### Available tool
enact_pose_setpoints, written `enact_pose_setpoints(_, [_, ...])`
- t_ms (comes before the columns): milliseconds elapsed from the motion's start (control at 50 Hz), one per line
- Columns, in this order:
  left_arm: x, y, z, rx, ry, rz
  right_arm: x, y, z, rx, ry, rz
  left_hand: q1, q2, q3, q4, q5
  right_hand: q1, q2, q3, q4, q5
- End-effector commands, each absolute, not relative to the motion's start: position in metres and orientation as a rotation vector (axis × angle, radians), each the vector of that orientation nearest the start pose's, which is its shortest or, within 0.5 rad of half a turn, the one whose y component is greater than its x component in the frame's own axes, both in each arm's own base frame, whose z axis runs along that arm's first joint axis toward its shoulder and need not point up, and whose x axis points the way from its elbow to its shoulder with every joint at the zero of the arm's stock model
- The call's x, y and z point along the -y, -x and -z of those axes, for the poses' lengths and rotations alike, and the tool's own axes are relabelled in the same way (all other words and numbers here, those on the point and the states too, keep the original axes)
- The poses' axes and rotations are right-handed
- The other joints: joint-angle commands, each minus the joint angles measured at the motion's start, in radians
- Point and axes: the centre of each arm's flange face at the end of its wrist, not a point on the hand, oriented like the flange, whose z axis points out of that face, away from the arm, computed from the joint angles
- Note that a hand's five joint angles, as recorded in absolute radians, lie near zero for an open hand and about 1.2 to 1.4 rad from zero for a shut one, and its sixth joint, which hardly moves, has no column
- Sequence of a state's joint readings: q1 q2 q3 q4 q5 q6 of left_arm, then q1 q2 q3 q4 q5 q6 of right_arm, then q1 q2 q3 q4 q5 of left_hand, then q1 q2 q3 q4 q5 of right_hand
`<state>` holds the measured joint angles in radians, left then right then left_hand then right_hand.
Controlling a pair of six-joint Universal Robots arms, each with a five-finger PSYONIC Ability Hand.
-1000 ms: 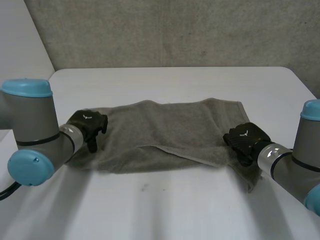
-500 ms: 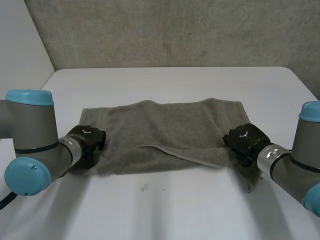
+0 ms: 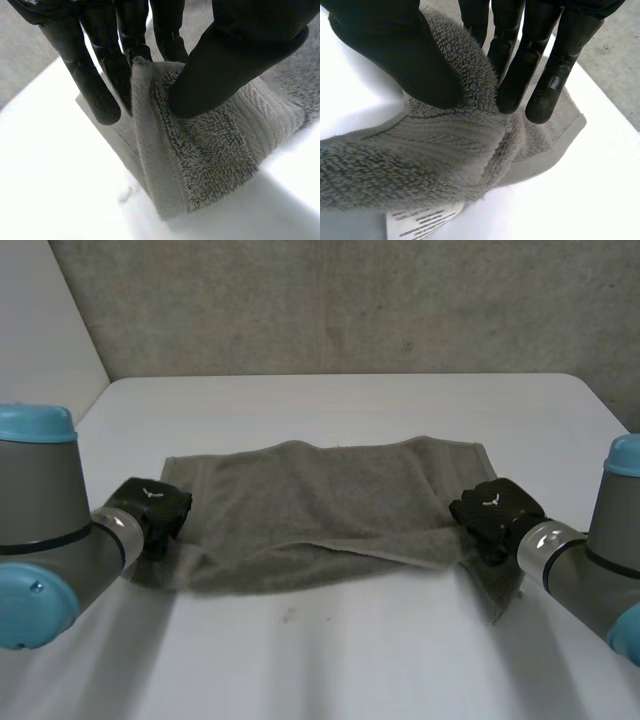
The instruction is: Fold the towel.
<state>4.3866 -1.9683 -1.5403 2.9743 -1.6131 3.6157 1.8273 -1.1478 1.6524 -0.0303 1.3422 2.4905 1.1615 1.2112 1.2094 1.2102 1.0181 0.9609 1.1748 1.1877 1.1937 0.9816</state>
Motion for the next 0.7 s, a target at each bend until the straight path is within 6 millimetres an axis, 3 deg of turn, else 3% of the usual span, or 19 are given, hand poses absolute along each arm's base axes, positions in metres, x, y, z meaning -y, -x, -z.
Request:
enact_pose_setpoints(20, [0.26, 0.223, -0.2, -2.402, -0.981, 1.565, 0.276, -0.229, -0.18, -2.288, 1.322, 1.748, 0.235, 0.185, 0.187, 0.186, 0.204, 0.435, 0.221, 0.209, 0.203, 0.24])
enact_pose_setpoints(100, [0.254, 0.22, -0.206, -2.391, -0.974, 1.582, 0.269, -0.227, -0.191, -2.298, 1.325, 1.735, 0.235, 0.185, 0.187, 0.186, 0.204, 0.435, 0.221, 0.209, 0.203, 0.24])
enact_pose_setpoints(220, [0.237, 0.215, -0.239, -2.314, -0.944, 1.706, 0.257, -0.222, -0.211, -2.327, 1.328, 1.679, 0.235, 0.185, 0.187, 0.186, 0.204, 0.435, 0.221, 0.209, 0.203, 0.24])
enact_pose_setpoints(260, [0.232, 0.214, -0.251, -2.284, -0.93, 1.754, 0.245, -0.219, -0.234, -2.325, 1.336, 1.673, 0.235, 0.185, 0.187, 0.186, 0.204, 0.435, 0.221, 0.209, 0.203, 0.24])
enact_pose_setpoints(280, [0.228, 0.212, -0.265, -2.246, -0.912, 1.809, 0.245, -0.219, -0.234, -2.325, 1.336, 1.673, 0.235, 0.185, 0.187, 0.186, 0.204, 0.435, 0.221, 0.209, 0.203, 0.24])
enact_pose_setpoints(300, [0.224, 0.21, -0.28, -2.2, -0.893, 1.873, 0.238, -0.217, -0.249, -2.318, 1.337, 1.684, 0.235, 0.185, 0.187, 0.186, 0.204, 0.435, 0.221, 0.209, 0.203, 0.24])
enact_pose_setpoints(320, [0.224, 0.21, -0.28, -2.199, -0.892, 1.873, 0.238, -0.217, -0.25, -2.318, 1.337, 1.684, 0.235, 0.185, 0.187, 0.186, 0.204, 0.435, 0.221, 0.209, 0.203, 0.24])
enact_pose_setpoints(360, [0.212, 0.206, -0.31, -2.097, -0.843, 1.998, 0.225, -0.215, -0.285, -2.274, 1.32, 1.756, 0.235, 0.185, 0.187, 0.186, 0.204, 0.435, 0.221, 0.209, 0.203, 0.24])
enact_pose_setpoints(380, [0.212, 0.206, -0.31, -2.096, -0.843, 1.999, 0.225, -0.215, -0.285, -2.273, 1.32, 1.756, 0.235, 0.185, 0.187, 0.186, 0.204, 0.435, 0.221, 0.209, 0.203, 0.24])
enact_pose_setpoints(400, [0.207, 0.203, -0.325, -2.043, -0.819, 2.06, 0.219, -0.213, -0.306, -2.237, 1.313, 1.825, 0.235, 0.185, 0.187, 0.186, 0.204, 0.435, 0.221, 0.209, 0.203, 0.24])
enact_pose_setpoints(420, [0.206, 0.203, -0.325, -2.042, -0.819, 2.06, 0.211, -0.211, -0.327, -2.188, 1.308, 1.901, 0.235, 0.185, 0.187, 0.186, 0.204, 0.435, 0.221, 0.209, 0.203, 0.24])
enact_pose_setpoints(440, [0.201, 0.201, -0.34, -1.989, -0.796, 2.12, 0.21, -0.211, -0.327, -2.188, 1.308, 1.902, 0.235, 0.185, 0.187, 0.186, 0.204, 0.435, 0.221, 0.209, 0.203, 0.24])
enact_pose_setpoints(460, [0.195, 0.199, -0.351, -1.947, -0.772, 2.166, 0.203, -0.211, -0.344, -2.139, 1.306, 1.964, 0.235, 0.185, 0.187, 0.186, 0.204, 0.435, 0.221, 0.209, 0.203, 0.24])
enact_pose_setpoints(480, [0.195, 0.199, -0.351, -1.946, -0.772, 2.167, 0.203, -0.211, -0.344, -2.138, 1.306, 1.965, 0.235, 0.185, 0.187, 0.186, 0.204, 0.435, 0.221, 0.209, 0.203, 0.24])
enact_pose_setpoints(520, [0.188, 0.196, -0.364, -1.895, -0.749, 2.218, 0.196, -0.211, -0.364, -2.071, 1.312, 2.03, 0.235, 0.185, 0.187, 0.186, 0.204, 0.435, 0.221, 0.209, 0.203, 0.24])
enact_pose_setpoints(620, [0.188, 0.196, -0.357, -1.917, -0.764, 2.199, 0.194, -0.209, -0.362, -2.099, 1.337, 1.957, 0.235, 0.185, 0.187, 0.186, 0.204, 0.435, 0.221, 0.209, 0.203, 0.24])
enact_pose_setpoints(660, [0.19, 0.197, -0.349, -1.948, -0.779, 2.173, 0.199, -0.206, -0.353, -2.148, 1.345, 1.904, 0.235, 0.185, 0.187, 0.186, 0.204, 0.435, 0.221, 0.209, 0.203, 0.24])
enact_pose_setpoints(680, [0.195, 0.198, -0.335, -2.001, -0.802, 2.12, 0.208, -0.206, -0.337, -2.206, 1.369, 1.811, 0.235, 0.185, 0.187, 0.186, 0.204, 0.435, 0.221, 0.209, 0.203, 0.24])
enact_pose_setpoints(700, [0.195, 0.198, -0.334, -2.002, -0.803, 2.12, 0.208, -0.206, -0.337, -2.206, 1.369, 1.81, 0.235, 0.185, 0.187, 0.186, 0.204, 0.435, 0.221, 0.209, 0.203, 0.24])
